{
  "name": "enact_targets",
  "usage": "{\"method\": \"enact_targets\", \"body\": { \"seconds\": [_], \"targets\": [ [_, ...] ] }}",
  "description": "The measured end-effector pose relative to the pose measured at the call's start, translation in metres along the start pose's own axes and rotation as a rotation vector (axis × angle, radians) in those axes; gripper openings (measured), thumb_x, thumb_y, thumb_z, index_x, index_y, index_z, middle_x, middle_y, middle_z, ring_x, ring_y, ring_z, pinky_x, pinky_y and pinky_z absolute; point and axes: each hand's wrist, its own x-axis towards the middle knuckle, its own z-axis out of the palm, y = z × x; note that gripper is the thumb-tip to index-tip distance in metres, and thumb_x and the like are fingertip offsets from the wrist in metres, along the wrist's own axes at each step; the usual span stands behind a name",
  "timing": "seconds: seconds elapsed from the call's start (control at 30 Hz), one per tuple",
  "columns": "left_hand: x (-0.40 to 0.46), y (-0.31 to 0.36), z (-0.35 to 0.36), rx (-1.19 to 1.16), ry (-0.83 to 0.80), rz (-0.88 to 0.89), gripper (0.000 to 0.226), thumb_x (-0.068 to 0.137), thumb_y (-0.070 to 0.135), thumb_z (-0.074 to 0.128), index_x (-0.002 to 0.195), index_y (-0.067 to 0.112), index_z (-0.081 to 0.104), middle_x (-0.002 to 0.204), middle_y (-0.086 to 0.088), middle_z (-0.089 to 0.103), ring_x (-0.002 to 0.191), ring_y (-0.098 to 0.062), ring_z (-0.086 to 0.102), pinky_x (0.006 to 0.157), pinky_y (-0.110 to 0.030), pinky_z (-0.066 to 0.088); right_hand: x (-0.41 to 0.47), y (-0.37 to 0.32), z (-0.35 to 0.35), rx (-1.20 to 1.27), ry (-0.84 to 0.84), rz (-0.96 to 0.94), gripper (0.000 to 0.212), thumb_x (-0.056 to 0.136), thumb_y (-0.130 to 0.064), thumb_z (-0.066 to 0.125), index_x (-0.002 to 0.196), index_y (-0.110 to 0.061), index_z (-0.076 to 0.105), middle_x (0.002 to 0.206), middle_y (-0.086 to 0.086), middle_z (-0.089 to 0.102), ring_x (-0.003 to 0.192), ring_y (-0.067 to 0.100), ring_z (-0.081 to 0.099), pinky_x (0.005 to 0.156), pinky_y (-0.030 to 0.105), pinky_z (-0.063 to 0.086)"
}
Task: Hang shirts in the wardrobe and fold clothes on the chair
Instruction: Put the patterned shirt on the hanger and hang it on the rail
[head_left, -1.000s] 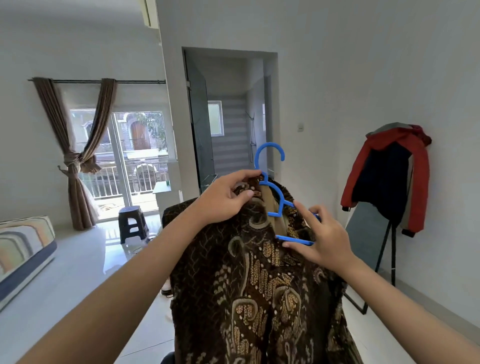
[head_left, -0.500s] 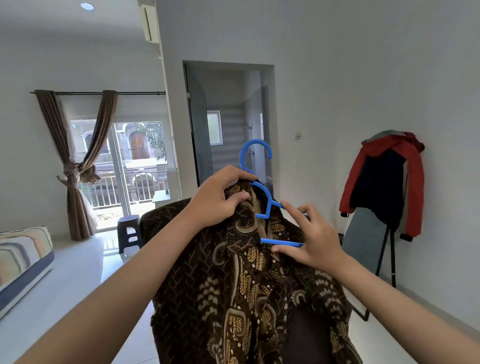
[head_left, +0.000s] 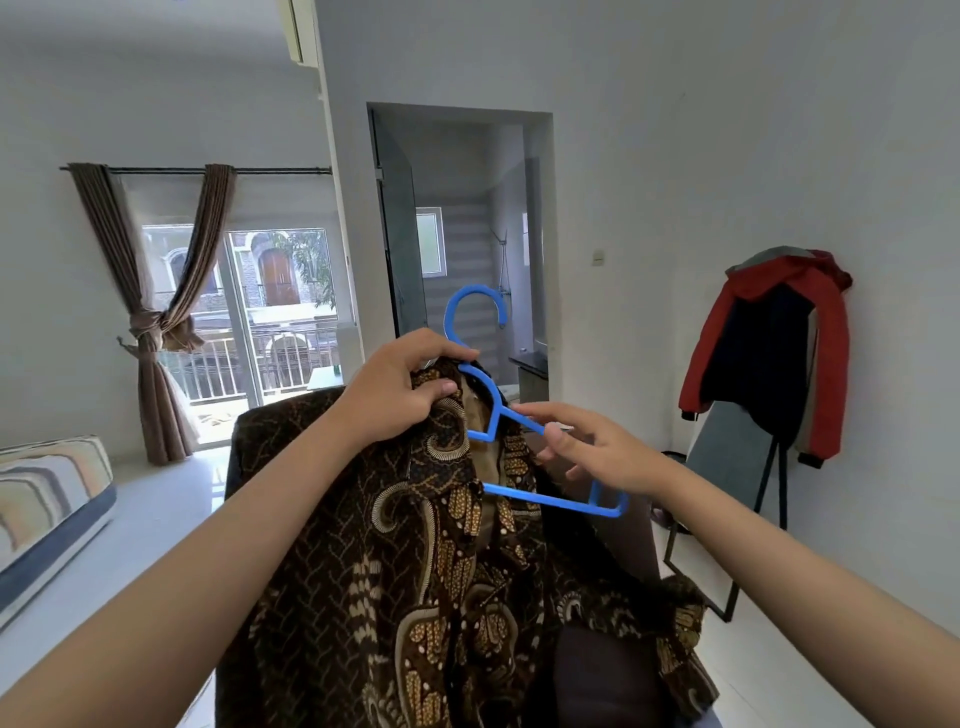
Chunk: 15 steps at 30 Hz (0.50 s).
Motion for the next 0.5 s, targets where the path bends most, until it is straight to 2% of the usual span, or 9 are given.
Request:
{"method": "enact_targets", "body": {
  "seconds": [0.07,0.13,0.17,0.2,0.27,0.33,0.4,0.5],
  "targets": [
    [-0.004,0.001,-0.002,-0.013,-0.003,-0.014,0.038,0.084,0.003,0.065,0.112,0.030,0.066,0.108,0.019,0.060,0.102,0.011,0.051,0.081,-0.003,0.033,0.003,-0.005,0.000,-0.030,-0.065,0.026,0.080,0.059,-0.093,0.037,0.119,-0.043,0.055,0.126,0.005,0.055,0.091,-0.002,0.061,0.068,0.009,0.049],
    [-0.008,0.003,-0.003,-0.019,-0.001,-0.016,0.038,0.084,0.003,0.065,0.112,0.029,0.066,0.107,0.019,0.060,0.100,0.012,0.051,0.080,-0.002,0.032,0.008,-0.008,0.002,-0.051,-0.106,0.032,0.101,0.057,-0.095,0.035,0.124,-0.023,0.059,0.125,0.017,0.054,0.088,-0.006,0.059,0.070,0.006,0.046],
    [-0.009,0.003,-0.003,-0.020,0.000,-0.016,0.037,0.084,0.002,0.065,0.112,0.028,0.066,0.108,0.018,0.061,0.099,0.013,0.051,0.079,-0.001,0.032,0.010,-0.008,0.004,-0.054,-0.120,0.053,0.108,0.057,-0.096,0.033,0.126,-0.016,0.058,0.125,0.015,0.055,0.090,-0.010,0.058,0.075,0.007,0.047],
    [-0.011,0.002,-0.003,-0.020,0.001,-0.018,0.037,0.084,0.002,0.065,0.111,0.027,0.066,0.108,0.017,0.061,0.099,0.013,0.051,0.079,-0.001,0.032,0.012,-0.006,0.006,-0.060,-0.118,0.081,0.109,0.057,-0.097,0.032,0.128,-0.018,0.056,0.124,0.007,0.058,0.095,-0.011,0.057,0.083,0.012,0.049],
    [-0.013,0.001,-0.005,-0.020,0.002,-0.024,0.037,0.084,0.002,0.065,0.111,0.027,0.067,0.108,0.016,0.062,0.098,0.012,0.052,0.077,-0.001,0.032,0.016,0.000,0.005,-0.086,-0.066,0.163,0.095,0.062,-0.096,0.024,0.130,-0.035,0.052,0.118,-0.011,0.061,0.106,-0.001,0.058,0.099,0.028,0.047],
    [-0.015,0.002,-0.007,-0.035,-0.004,-0.031,0.037,0.084,0.002,0.065,0.110,0.028,0.067,0.109,0.015,0.063,0.096,0.012,0.053,0.078,-0.003,0.033,0.019,0.002,0.002,-0.063,-0.014,0.244,0.072,0.076,-0.082,0.017,0.126,-0.043,0.052,0.114,-0.011,0.063,0.104,0.011,0.062,0.098,0.035,0.045],
    [-0.016,0.005,-0.009,-0.055,-0.010,-0.028,0.037,0.084,0.003,0.065,0.109,0.029,0.067,0.109,0.015,0.064,0.089,0.013,0.054,0.079,-0.008,0.034,0.019,-0.001,0.001,-0.044,0.008,0.282,0.059,0.088,-0.066,0.013,0.120,-0.043,0.056,0.118,-0.008,0.062,0.102,0.015,0.062,0.096,0.035,0.044],
    [-0.017,0.013,-0.012,-0.083,0.014,-0.007,0.037,0.083,0.003,0.066,0.107,0.032,0.067,0.109,0.017,0.064,0.084,0.012,0.055,0.083,-0.016,0.039,0.016,-0.003,0.001,-0.090,-0.048,0.319,0.053,0.100,-0.050,0.011,0.114,-0.037,0.061,0.109,-0.005,0.063,0.096,0.016,0.058,0.084,0.025,0.045]
  ]
}}
